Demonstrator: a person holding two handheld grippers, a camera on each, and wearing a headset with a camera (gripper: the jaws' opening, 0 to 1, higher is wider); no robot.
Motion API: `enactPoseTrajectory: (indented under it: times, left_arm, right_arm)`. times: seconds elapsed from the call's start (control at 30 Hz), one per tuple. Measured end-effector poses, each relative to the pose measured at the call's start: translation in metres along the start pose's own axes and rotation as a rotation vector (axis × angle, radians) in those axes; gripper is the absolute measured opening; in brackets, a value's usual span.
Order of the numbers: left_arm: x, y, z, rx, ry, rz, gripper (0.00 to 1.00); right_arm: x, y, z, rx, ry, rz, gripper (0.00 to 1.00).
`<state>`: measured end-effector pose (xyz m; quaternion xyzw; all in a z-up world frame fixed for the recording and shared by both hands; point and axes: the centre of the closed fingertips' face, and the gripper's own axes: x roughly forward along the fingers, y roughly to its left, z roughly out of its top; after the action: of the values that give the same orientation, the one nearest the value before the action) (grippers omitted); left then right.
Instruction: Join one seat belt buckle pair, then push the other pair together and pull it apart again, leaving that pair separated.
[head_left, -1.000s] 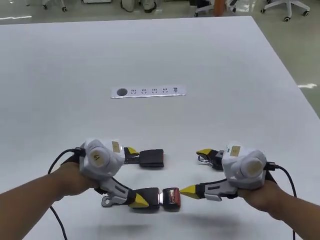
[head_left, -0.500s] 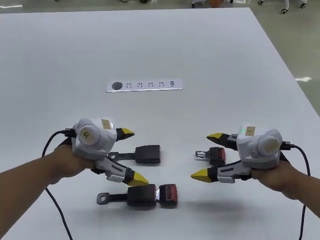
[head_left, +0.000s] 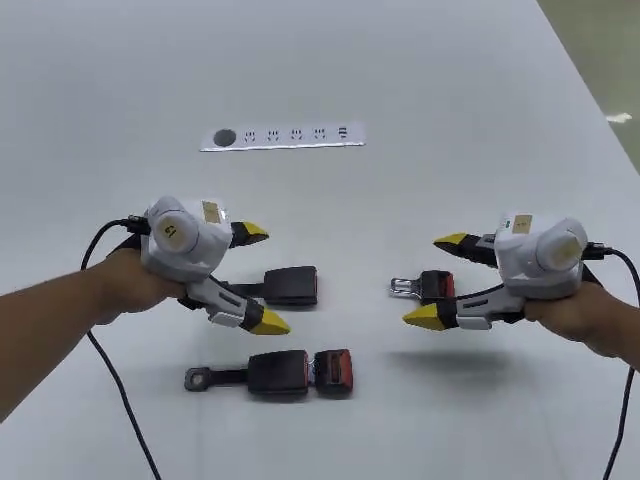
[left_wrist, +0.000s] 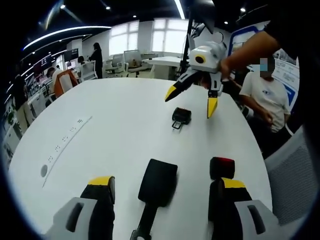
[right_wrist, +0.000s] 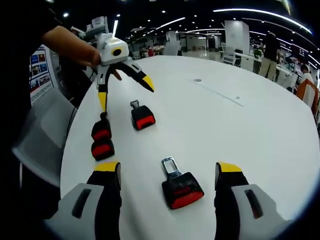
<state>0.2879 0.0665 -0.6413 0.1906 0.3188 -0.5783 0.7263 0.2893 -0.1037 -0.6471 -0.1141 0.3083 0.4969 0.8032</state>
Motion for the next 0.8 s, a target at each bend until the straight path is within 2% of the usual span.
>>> enactPoseTrajectory:
  times: [0.17,0.27,0.37,0.47,0.63,0.73,0.8]
  left_arm:
    - [0.017,0.004,-0.011,0.009,0.027,-0.029,0.85]
    - [0.021,0.005,-0.009,0.016,0.034,-0.037,0.84]
    - [0.03,0.01,-0.018,0.016,0.047,-0.049,0.82]
    - [0.033,0.011,-0.019,0.016,0.052,-0.052,0.76]
    - [0.037,0.011,-0.022,0.035,0.06,-0.059,0.73]
    - [0.04,0.009,-0.02,0.036,0.063,-0.058,0.72]
    - [0.04,0.009,-0.022,0.043,0.077,-0.055,0.69]
  right_arm:
    - [0.004,-0.01,-0.021,0.006,0.031,0.02,0.75]
    - [0.004,-0.009,-0.024,0.011,0.044,0.027,0.74]
    - [0.005,-0.014,-0.03,0.008,0.05,0.04,0.72]
    - [0.009,-0.016,-0.035,-0.005,0.063,0.047,0.72]
    - [0.009,-0.013,-0.038,-0.021,0.064,0.068,0.66]
    - [0.009,-0.016,-0.037,-0.026,0.057,0.069,0.64]
    - [0.008,-0.016,-0.037,-0.04,0.058,0.068,0.61]
